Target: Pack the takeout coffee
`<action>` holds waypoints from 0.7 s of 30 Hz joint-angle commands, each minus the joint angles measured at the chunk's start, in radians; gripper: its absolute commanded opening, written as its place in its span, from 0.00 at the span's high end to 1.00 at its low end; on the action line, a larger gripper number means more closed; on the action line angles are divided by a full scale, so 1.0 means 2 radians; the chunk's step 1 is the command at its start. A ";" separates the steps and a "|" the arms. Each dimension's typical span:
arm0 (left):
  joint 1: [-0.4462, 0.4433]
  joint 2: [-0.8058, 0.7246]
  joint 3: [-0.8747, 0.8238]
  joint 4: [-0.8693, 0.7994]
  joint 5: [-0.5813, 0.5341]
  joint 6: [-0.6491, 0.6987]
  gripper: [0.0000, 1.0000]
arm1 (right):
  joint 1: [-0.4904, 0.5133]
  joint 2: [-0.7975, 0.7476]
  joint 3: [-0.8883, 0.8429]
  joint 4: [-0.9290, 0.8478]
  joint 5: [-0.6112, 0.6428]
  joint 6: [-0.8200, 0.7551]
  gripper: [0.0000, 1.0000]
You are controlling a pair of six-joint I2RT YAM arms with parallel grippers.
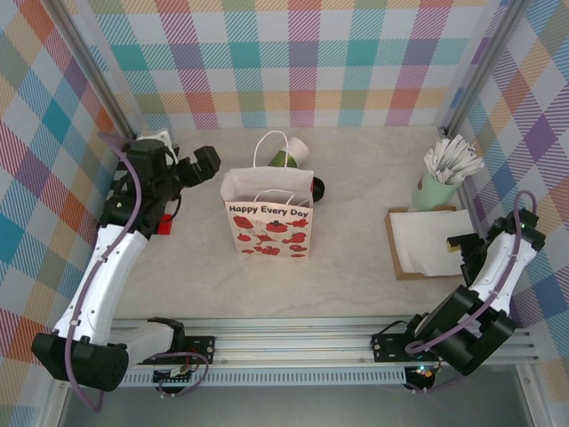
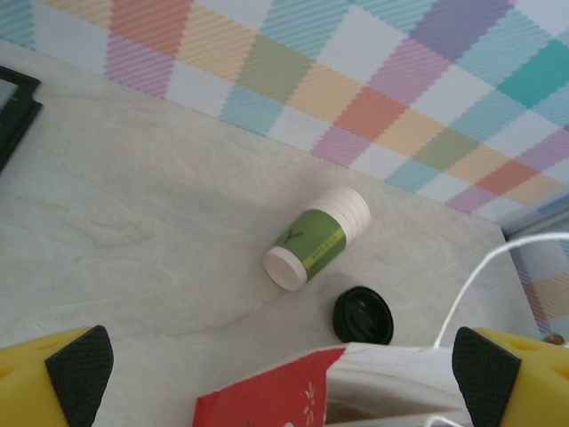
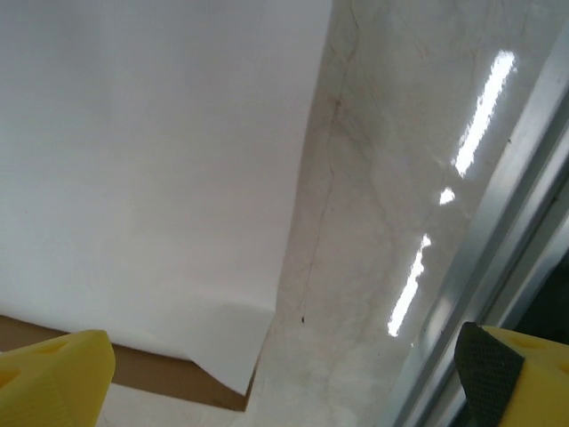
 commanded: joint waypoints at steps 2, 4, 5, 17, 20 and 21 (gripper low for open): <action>0.004 -0.010 0.007 0.003 -0.080 -0.015 0.00 | -0.003 0.010 -0.008 0.089 0.044 -0.047 0.00; 0.005 -0.009 0.011 0.010 -0.089 -0.022 0.00 | -0.003 0.021 -0.005 0.102 0.089 -0.072 0.00; 0.004 -0.008 0.011 0.014 -0.088 -0.023 0.00 | -0.004 0.031 -0.004 0.104 0.107 -0.083 0.00; 0.004 0.020 0.045 0.015 -0.071 -0.048 0.00 | -0.003 0.081 -0.043 0.226 0.030 -0.183 0.04; 0.004 0.017 0.049 0.008 -0.084 -0.041 0.00 | -0.002 0.103 -0.043 0.221 0.086 -0.170 0.12; 0.004 0.017 0.054 0.001 -0.095 -0.036 0.00 | -0.003 0.105 -0.045 0.221 0.106 -0.166 0.11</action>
